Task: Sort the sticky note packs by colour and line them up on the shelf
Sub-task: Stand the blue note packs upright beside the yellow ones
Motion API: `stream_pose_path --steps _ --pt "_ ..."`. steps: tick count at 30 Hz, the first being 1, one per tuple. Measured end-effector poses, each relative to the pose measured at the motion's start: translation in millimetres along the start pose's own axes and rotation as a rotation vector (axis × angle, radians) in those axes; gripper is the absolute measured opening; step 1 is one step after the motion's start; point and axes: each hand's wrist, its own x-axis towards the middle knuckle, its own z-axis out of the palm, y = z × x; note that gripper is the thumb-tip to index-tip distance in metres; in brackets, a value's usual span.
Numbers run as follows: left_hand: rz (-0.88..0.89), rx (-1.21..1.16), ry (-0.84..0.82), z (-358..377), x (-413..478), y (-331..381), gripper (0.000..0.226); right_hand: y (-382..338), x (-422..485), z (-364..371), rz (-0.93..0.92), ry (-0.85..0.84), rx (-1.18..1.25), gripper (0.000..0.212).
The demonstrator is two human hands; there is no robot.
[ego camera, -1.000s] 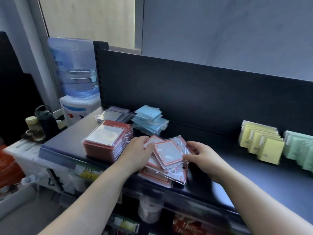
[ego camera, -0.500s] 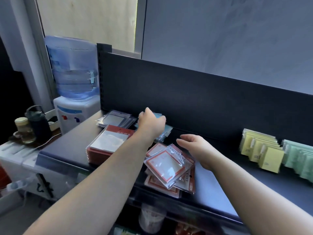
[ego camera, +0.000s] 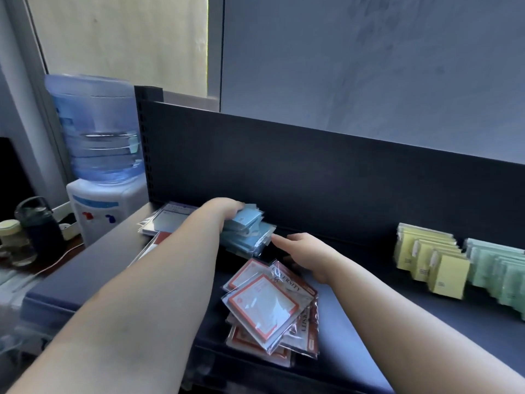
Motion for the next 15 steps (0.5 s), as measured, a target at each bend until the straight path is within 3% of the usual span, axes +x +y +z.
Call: stream_pose_path --steps 3,5,7,15 --pt "-0.033 0.022 -0.064 -1.4 2.0 -0.9 0.038 -2.0 4.6 0.4 0.005 -0.007 0.033 0.101" --pt "-0.040 0.056 -0.096 1.4 0.5 2.1 0.039 -1.1 7.5 0.7 -0.014 -0.038 0.098 0.065" --pt "-0.036 0.094 -0.143 11.3 -4.2 6.0 0.035 2.8 11.5 -2.1 -0.034 -0.056 0.164 0.043" --pt "0.073 0.319 -0.181 77.8 -25.8 28.6 0.054 34.0 -3.3 -50.5 -0.007 -0.010 0.287 0.014"
